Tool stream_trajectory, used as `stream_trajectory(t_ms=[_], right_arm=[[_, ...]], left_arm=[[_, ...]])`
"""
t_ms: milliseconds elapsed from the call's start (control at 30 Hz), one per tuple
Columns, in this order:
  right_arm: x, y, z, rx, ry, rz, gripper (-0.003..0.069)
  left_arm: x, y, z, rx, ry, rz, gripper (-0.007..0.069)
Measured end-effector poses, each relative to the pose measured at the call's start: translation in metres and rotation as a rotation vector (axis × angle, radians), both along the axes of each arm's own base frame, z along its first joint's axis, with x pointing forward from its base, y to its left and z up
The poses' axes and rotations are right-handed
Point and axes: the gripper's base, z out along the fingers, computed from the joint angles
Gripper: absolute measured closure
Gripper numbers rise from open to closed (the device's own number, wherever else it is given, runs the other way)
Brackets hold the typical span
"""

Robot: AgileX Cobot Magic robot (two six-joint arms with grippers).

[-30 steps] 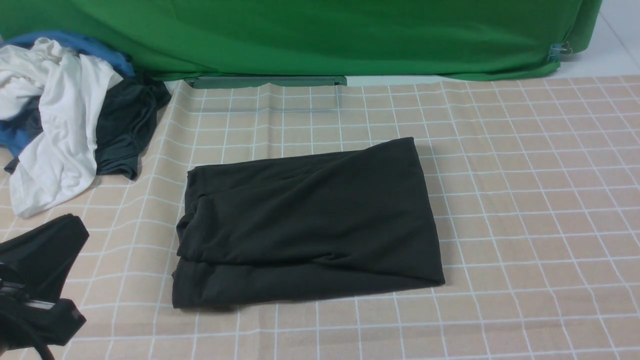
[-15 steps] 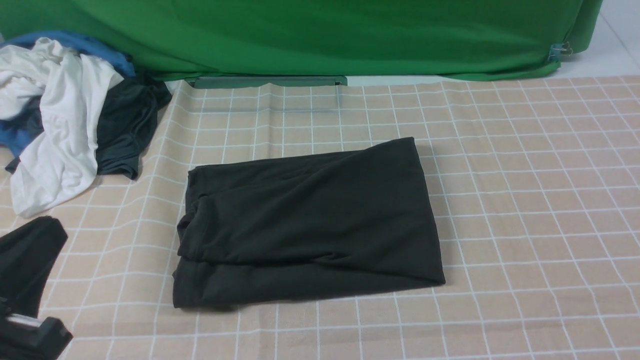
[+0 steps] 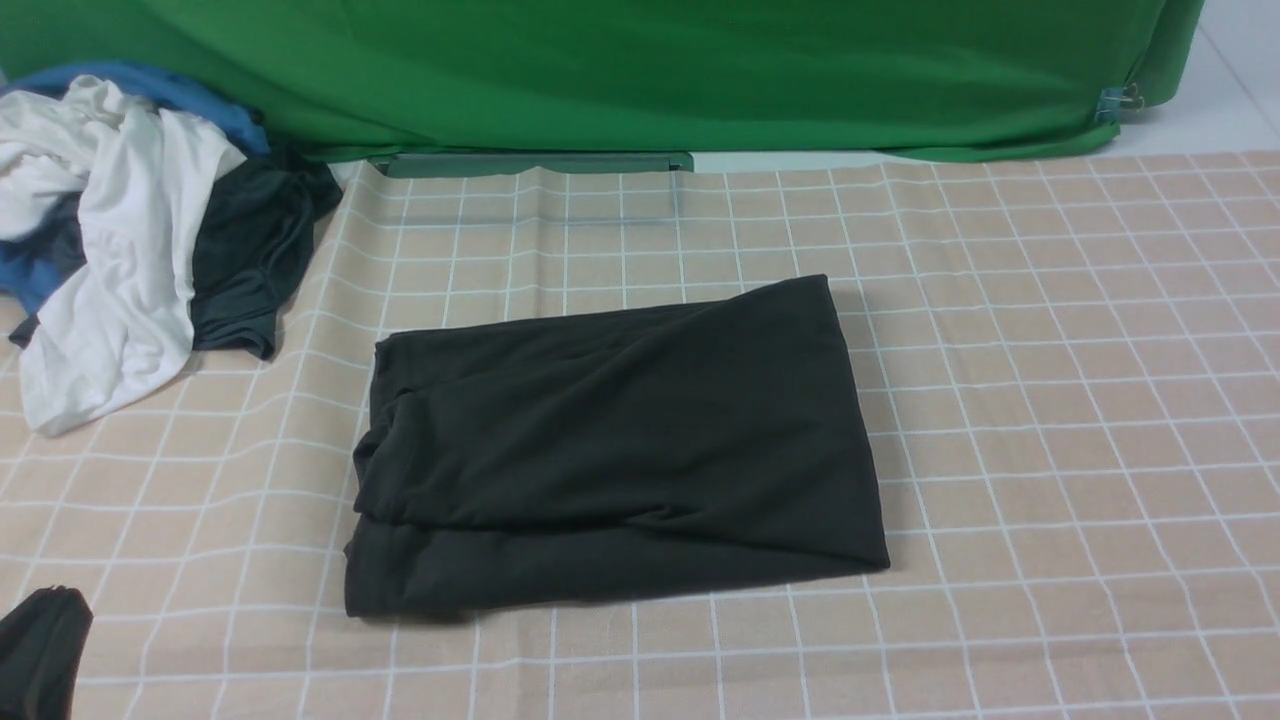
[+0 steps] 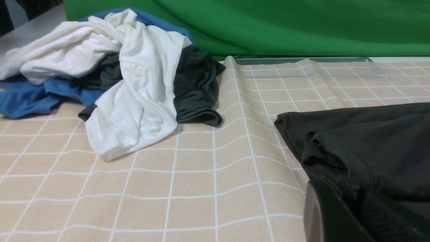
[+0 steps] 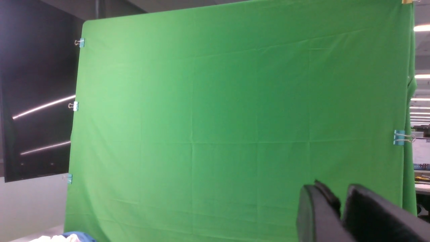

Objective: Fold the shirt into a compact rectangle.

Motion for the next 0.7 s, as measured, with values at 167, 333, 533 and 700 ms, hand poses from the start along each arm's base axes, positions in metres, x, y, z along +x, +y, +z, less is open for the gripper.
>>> stream_trajectory(t_ms=[167, 333, 533, 700], right_arm=[[0.0000, 0.0000, 0.0000, 0.000, 0.000, 0.000, 0.0474], [0.0000, 0.0000, 0.0000, 0.000, 0.000, 0.000, 0.0460], [0.0000, 0.0000, 0.0000, 0.001, 0.000, 0.000, 0.0444], [0.0000, 0.0000, 0.0000, 0.001, 0.000, 0.000, 0.0435]], left_arm=[[0.0000, 0.0000, 0.0000, 0.001, 0.000, 0.000, 0.0605], [0.0000, 0.0000, 0.0000, 0.002, 0.000, 0.000, 0.0605], [0.0000, 0.0001, 0.0000, 0.006, 0.000, 0.000, 0.0605], [0.0000, 0.0001, 0.0000, 0.006, 0.000, 0.001, 0.0605]])
